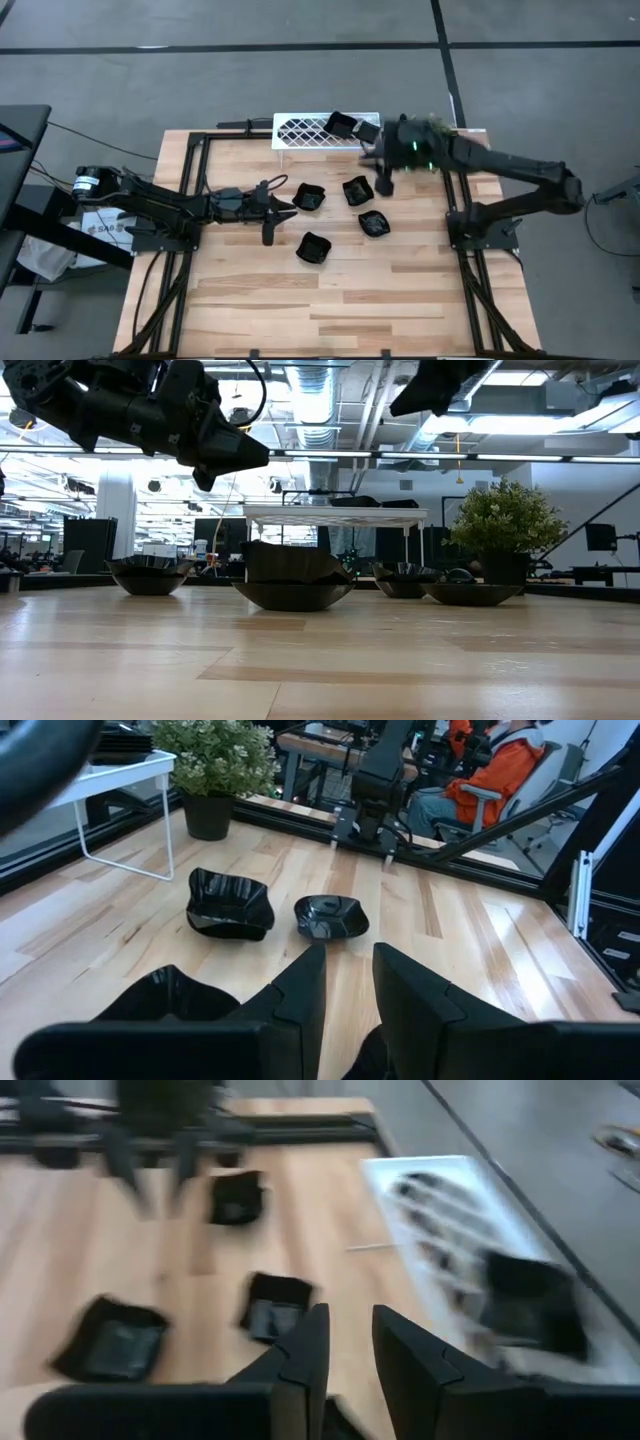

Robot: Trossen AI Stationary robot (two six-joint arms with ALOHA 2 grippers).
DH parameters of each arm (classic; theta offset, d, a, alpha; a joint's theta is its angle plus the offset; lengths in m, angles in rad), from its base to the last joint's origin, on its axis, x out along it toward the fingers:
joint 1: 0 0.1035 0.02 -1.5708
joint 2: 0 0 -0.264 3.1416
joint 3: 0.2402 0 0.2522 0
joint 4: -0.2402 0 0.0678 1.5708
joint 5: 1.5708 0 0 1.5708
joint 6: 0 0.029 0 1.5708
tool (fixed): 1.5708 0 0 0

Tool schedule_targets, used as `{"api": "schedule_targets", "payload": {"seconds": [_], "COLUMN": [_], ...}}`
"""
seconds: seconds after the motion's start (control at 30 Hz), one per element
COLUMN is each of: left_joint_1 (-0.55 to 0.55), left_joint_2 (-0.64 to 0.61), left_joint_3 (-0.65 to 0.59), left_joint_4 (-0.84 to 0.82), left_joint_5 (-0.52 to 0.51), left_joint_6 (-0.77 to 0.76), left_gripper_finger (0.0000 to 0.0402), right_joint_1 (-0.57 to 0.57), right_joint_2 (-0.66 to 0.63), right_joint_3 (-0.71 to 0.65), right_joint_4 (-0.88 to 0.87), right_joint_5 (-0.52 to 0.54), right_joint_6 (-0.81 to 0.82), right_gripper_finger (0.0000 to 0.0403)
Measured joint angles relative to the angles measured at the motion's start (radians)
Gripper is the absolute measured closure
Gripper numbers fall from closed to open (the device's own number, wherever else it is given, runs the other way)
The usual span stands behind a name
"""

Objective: Pick & Place Mini shaped plates
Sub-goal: Stack the black distorted square plate on top of the black distorted square plate on the shelf

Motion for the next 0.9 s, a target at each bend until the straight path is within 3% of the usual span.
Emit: {"api": "schedule_targets", "payload": {"seconds": [0.17,0.33,0.4,0.63,0.9], "left_joint_1": [0.0,0.0,0.0,0.0,-0.028], "left_joint_2": [0.0,0.0,0.0,0.0,0.029], "left_joint_3": [0.0,0.0,0.0,0.0,-0.001], "left_joint_4": [0.0,0.0,0.0,0.0,0.003], "left_joint_5": [-0.003,-0.003,-0.003,-0.003,-0.018], "left_joint_6": [-0.001,-0.044,-0.046,-0.047,-0.049], "left_gripper_finger": [0.0314,0.0314,0.0314,0.0314,0.0314], "right_joint_1": [0.188,0.299,0.322,0.351,0.349], "right_joint_2": [-0.066,-0.053,-0.049,-0.017,-0.001], "right_joint_3": [-0.266,-0.395,-0.427,-0.458,-0.459], "right_joint_4": [0.232,0.276,0.274,0.232,0.245], "right_joint_5": [0.125,0.432,0.505,0.509,0.484], "right_joint_6": [0.075,0.161,0.163,0.116,-0.058], "right_gripper_finger": [0.0328,0.0328,0.0328,0.0328,0.0328]}}
